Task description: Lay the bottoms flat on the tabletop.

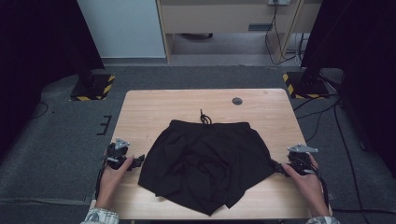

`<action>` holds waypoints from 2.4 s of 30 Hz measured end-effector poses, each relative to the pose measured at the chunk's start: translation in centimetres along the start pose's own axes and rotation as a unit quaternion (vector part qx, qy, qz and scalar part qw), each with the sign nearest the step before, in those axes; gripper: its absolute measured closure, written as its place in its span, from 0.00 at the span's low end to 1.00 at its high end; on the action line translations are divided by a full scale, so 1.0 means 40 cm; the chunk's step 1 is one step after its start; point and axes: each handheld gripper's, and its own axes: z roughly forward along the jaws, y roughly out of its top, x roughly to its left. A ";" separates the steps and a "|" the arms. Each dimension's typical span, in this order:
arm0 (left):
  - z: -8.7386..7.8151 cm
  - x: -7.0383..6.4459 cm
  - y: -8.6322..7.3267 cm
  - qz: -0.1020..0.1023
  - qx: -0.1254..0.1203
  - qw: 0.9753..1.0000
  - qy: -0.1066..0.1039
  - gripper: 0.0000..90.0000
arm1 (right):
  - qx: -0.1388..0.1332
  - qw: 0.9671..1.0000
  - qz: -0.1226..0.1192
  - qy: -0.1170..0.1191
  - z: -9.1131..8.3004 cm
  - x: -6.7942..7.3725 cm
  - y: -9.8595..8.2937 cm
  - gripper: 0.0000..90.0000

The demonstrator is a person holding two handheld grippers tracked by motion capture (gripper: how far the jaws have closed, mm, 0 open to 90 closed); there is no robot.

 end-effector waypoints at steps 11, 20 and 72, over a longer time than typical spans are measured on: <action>-0.005 0.009 0.064 -0.034 -0.030 0.999 -0.028 0.11 | -0.040 0.998 0.012 0.046 -0.019 -0.010 0.089 0.43; 0.070 -0.042 0.176 0.007 -0.015 0.999 -0.032 0.12 | -0.025 0.995 -0.004 0.097 0.100 0.040 0.221 0.49; 0.029 -0.157 0.489 0.058 -0.081 0.995 -0.030 0.98 | -0.128 0.987 -0.049 0.084 0.010 0.060 0.442 0.99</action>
